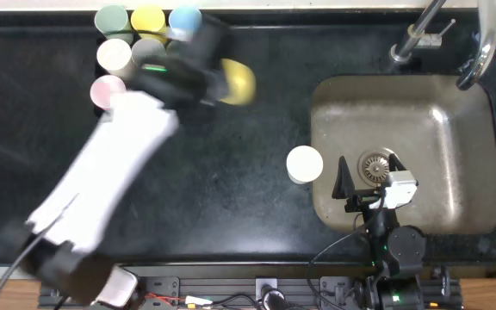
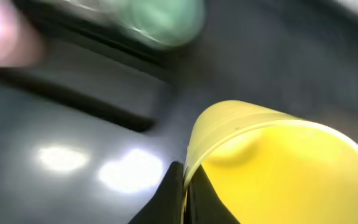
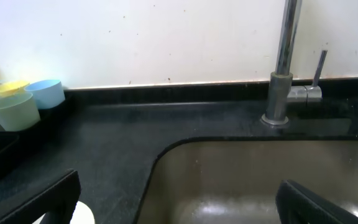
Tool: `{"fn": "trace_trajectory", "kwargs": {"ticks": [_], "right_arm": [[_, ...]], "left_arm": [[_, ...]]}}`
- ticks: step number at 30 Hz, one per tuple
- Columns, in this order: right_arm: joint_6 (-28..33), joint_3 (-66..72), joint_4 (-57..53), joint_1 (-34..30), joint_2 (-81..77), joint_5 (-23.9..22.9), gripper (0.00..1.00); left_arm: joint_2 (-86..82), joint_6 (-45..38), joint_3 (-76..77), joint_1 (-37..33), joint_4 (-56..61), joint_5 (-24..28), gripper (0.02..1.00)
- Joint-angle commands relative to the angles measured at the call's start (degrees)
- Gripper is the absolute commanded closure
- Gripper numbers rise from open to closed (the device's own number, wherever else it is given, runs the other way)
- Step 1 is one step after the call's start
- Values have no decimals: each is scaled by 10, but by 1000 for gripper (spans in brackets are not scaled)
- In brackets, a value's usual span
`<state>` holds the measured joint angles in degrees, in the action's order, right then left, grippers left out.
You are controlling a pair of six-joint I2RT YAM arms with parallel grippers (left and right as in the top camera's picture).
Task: Store Cups
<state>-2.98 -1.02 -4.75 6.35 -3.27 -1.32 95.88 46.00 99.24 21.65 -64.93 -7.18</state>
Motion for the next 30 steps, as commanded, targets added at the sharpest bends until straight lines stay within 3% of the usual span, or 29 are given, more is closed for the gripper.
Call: {"fn": "trace_trajectory", "kwargs": {"ticks": [1, 5, 8, 30], "right_arm": [[-3, 8, 3, -3, 3, 3, 5], [-3, 8, 3, -3, 3, 3, 5], [-3, 8, 3, -3, 3, 3, 3], [-3, 7, 3, -3, 3, 3, 5]], "left_arm": [[7, 94, 2, -127, -35, -13, 982], [29, 94, 2, -206, -41, 34, 982], [40, 94, 2, -224, -55, 27, 982], [131, 130, 1, -187, -80, 0, 982]]}}
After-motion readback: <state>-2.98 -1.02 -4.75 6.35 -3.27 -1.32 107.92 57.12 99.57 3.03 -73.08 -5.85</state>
